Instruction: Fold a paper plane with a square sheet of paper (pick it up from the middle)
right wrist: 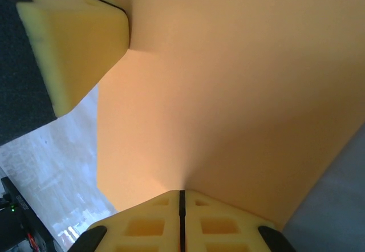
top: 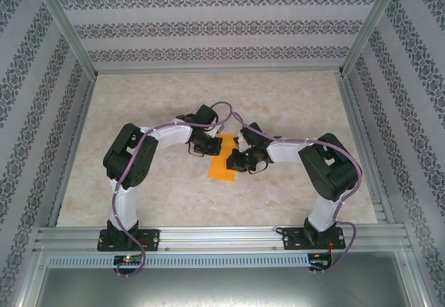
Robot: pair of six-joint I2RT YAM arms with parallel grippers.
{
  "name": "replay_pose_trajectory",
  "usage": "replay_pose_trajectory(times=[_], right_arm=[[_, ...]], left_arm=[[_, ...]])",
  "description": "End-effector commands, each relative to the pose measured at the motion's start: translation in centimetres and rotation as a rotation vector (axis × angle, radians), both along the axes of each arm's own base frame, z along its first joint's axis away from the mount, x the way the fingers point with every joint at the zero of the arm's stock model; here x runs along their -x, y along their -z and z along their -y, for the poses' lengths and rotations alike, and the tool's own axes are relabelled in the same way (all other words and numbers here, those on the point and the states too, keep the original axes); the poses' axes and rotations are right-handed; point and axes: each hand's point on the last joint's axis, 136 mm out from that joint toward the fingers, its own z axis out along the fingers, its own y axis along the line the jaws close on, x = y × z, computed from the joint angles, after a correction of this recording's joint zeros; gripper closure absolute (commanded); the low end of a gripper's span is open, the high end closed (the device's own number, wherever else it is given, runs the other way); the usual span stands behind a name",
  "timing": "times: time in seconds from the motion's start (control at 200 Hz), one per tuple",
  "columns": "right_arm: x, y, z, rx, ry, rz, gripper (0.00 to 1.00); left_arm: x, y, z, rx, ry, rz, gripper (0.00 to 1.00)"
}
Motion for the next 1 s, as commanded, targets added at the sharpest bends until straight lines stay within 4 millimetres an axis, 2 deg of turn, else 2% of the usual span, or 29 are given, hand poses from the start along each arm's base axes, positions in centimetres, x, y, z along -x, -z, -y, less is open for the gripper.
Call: replay_pose_trajectory(times=[0.0, 0.19, 0.295, 0.43, 0.515, 0.62, 0.719, 0.829, 0.999], right_arm=[[4.3, 2.0, 2.4, 0.095, -0.041, -0.108, 0.91], [7.5, 3.5, 4.5, 0.162, -0.056, -0.166, 0.91], [8.2, 3.2, 4.7, 0.164, -0.063, -0.168, 0.91], [6.8, 0.5, 3.6, 0.109, -0.058, -0.104, 0.91], [5.2, -1.7, 2.4, 0.058, -0.044, -0.044, 0.91], [3.7, -3.0, 0.7, -0.007, -0.031, -0.005, 0.91], [3.0, -2.5, -0.6, -0.015, -0.048, -0.009, 0.91], [3.3, -1.1, -1.4, -0.005, -0.078, -0.04, 0.91], [5.3, 1.1, 0.4, 0.081, -0.098, -0.092, 0.91]], left_arm=[[3.9, 8.2, -7.1, -0.311, -0.029, -0.176, 1.0], [3.9, 8.2, -7.3, -0.313, -0.03, -0.177, 1.0], [3.8, 8.1, -7.2, -0.31, -0.032, -0.177, 1.0], [3.8, 8.1, -7.2, -0.309, -0.034, -0.176, 1.0], [3.8, 8.1, -7.1, -0.306, -0.033, -0.179, 1.0], [3.6, 7.9, -7.0, -0.302, -0.033, -0.175, 1.0], [3.5, 7.9, -6.9, -0.298, -0.031, -0.172, 1.0], [3.3, 7.8, -6.8, -0.295, -0.031, -0.169, 1.0], [3.4, 7.8, -6.9, -0.299, -0.029, -0.168, 1.0]])
